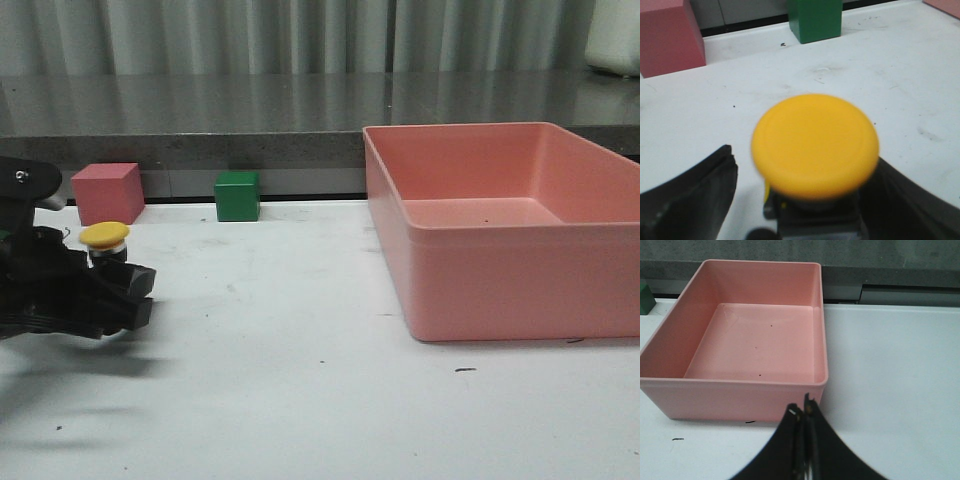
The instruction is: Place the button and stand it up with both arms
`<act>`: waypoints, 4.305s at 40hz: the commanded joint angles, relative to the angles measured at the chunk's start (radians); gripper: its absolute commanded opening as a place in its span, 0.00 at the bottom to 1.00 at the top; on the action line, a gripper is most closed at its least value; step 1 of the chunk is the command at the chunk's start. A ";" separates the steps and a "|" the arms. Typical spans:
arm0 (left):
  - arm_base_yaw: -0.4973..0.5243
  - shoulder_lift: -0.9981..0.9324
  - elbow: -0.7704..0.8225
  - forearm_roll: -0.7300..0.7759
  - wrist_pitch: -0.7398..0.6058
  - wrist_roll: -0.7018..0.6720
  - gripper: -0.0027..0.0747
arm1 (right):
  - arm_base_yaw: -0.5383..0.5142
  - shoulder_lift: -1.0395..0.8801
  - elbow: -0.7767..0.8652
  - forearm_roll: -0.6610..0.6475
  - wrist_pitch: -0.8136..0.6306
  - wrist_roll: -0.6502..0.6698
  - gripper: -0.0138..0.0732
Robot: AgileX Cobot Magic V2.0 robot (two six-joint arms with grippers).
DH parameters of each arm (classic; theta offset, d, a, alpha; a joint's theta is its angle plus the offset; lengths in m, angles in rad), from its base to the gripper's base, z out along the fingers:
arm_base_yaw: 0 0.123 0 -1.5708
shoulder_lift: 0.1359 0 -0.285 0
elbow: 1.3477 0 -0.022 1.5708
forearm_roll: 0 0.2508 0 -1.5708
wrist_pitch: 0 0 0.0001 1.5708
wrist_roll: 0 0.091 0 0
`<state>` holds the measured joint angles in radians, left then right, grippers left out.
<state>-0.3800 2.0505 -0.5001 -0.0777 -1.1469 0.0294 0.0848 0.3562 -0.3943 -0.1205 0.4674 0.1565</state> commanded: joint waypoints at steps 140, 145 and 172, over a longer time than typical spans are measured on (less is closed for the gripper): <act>0.392 -2.078 0.505 -0.030 1.195 -0.081 0.01 | -0.004 0.006 -0.029 -0.014 -0.078 -0.008 0.08; 0.392 -2.078 0.525 -0.030 1.214 -0.081 0.01 | -0.004 0.006 -0.029 -0.014 -0.078 -0.008 0.08; 0.392 -2.076 0.525 -0.030 1.216 -0.081 0.01 | -0.004 0.006 -0.029 -0.014 -0.078 -0.008 0.08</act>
<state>0.0094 -0.0038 0.0079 -0.1054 0.1414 -0.0424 0.0848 0.3562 -0.3928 -0.1205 0.4653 0.1565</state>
